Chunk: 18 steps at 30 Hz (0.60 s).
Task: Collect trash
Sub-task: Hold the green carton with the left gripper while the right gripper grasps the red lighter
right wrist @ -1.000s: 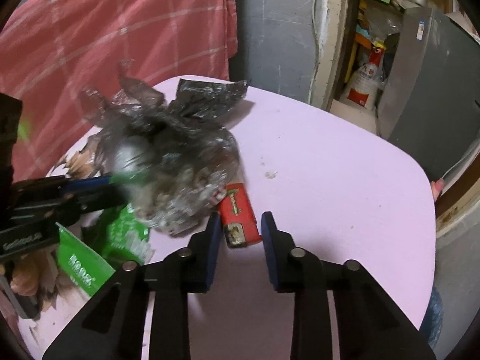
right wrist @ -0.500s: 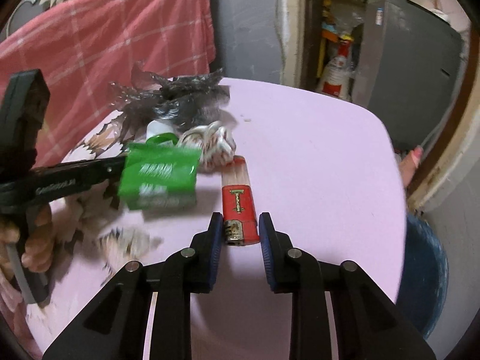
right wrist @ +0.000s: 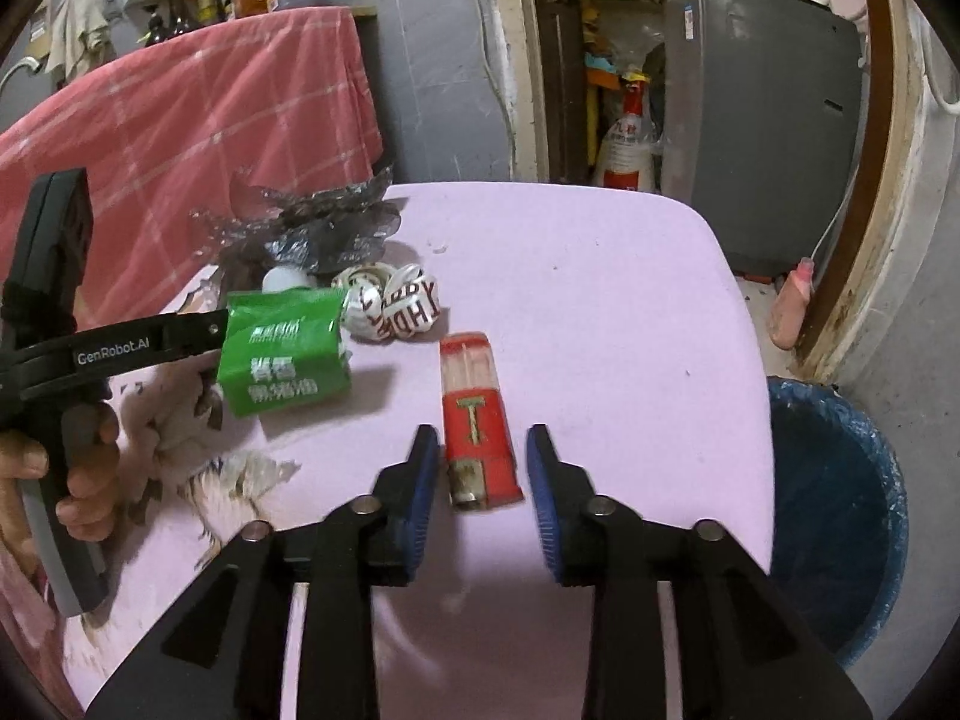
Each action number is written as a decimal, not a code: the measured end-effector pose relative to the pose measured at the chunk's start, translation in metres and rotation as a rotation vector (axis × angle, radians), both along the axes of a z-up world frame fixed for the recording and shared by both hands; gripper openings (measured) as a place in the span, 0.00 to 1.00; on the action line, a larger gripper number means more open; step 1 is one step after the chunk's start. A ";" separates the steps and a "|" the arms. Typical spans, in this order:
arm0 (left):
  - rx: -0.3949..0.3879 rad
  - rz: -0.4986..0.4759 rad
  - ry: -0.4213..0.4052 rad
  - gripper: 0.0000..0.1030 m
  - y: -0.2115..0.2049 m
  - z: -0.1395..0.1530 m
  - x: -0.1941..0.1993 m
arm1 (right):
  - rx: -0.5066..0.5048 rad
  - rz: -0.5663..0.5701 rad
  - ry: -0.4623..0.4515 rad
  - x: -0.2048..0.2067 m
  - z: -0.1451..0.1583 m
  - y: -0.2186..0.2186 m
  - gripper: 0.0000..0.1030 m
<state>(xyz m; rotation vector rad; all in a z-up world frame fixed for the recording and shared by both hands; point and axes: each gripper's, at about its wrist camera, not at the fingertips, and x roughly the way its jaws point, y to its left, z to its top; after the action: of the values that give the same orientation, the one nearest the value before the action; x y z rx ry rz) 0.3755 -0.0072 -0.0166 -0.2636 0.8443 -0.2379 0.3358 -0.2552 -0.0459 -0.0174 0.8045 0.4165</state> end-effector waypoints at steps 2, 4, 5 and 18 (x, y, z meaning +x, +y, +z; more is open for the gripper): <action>0.021 -0.006 0.003 0.38 -0.001 -0.001 0.009 | -0.006 0.000 -0.002 0.005 -0.001 0.002 0.33; 0.040 -0.017 0.000 0.38 -0.002 -0.002 0.016 | -0.008 0.004 0.000 0.010 -0.002 0.003 0.33; 0.047 -0.021 -0.002 0.38 -0.002 -0.003 0.018 | -0.007 0.006 -0.006 0.013 -0.002 0.004 0.33; 0.094 -0.067 -0.032 0.35 -0.015 -0.007 0.008 | 0.002 0.034 -0.067 -0.004 -0.006 0.000 0.21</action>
<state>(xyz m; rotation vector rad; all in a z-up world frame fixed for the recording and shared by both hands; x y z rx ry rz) 0.3838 -0.0218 -0.0232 -0.1430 0.8314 -0.2632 0.3314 -0.2552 -0.0523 -0.0433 0.7384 0.4464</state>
